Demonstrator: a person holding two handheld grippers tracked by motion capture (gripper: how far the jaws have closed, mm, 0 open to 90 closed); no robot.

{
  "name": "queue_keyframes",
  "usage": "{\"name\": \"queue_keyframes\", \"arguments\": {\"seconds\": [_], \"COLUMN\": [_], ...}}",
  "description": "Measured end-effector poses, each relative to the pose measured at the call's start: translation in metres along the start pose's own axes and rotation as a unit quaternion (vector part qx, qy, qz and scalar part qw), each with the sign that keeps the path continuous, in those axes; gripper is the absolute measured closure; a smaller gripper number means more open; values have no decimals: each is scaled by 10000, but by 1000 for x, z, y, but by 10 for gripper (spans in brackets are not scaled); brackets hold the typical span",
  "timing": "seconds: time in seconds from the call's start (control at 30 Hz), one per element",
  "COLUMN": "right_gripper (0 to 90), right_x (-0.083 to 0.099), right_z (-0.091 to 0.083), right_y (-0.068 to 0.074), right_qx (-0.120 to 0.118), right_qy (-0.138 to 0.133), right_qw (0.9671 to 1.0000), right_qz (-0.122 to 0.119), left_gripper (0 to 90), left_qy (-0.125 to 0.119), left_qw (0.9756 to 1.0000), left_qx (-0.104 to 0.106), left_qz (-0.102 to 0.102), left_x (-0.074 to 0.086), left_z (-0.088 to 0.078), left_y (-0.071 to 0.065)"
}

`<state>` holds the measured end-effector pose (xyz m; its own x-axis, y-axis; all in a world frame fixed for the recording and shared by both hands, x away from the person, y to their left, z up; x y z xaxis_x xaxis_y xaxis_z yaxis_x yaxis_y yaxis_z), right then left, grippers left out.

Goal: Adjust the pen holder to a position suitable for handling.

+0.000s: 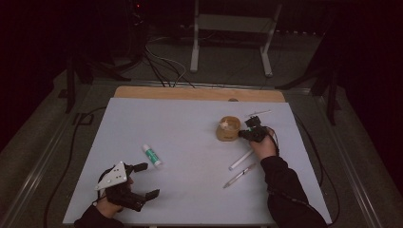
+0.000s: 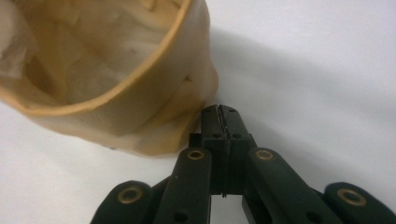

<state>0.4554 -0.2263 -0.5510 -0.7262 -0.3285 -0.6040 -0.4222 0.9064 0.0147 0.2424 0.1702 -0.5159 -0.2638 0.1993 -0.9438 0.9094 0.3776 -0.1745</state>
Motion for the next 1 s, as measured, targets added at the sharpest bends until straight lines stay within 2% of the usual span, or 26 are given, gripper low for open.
{"name": "queue_keyframes", "arguments": {"seconds": [0.17, 0.47, 0.53, 1.0], "right_gripper": [900, 900, 900, 900], "right_x": [-6, -14, -14, -31], "right_z": [1, 8, 10, 23], "right_y": [14, 40, 42, 86], "right_qx": [-130, -231, -222, -502], "right_qy": [7, 163, 181, 217], "right_qw": [9999, 9986, 9984, 9956], "right_qz": [-102, -451, -483, -760], "left_gripper": [3, 3, 3, 3], "left_qy": [-3, 12, 0, -1], "left_qw": [10000, 10000, 10000, 10000], "left_qx": [2, -2, -2, 7], "left_qz": [2, -16, 3, -13], "left_x": [0, 0, 0, 1], "left_z": [0, 0, 0, 0], "left_y": [0, 0, 0, 0]}}
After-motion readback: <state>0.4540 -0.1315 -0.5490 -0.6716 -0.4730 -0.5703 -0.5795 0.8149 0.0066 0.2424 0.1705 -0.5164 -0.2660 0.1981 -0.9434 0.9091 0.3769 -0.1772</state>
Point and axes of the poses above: each handheld gripper's, and its own axes: z roughly forward along the jaws, x roughly out of its underside, y roughly to its left, the point moved 4 cm from there along z, roughly forward along the jaws, and after that the axes turned 8 degrees about x, right-handed, at the moved point
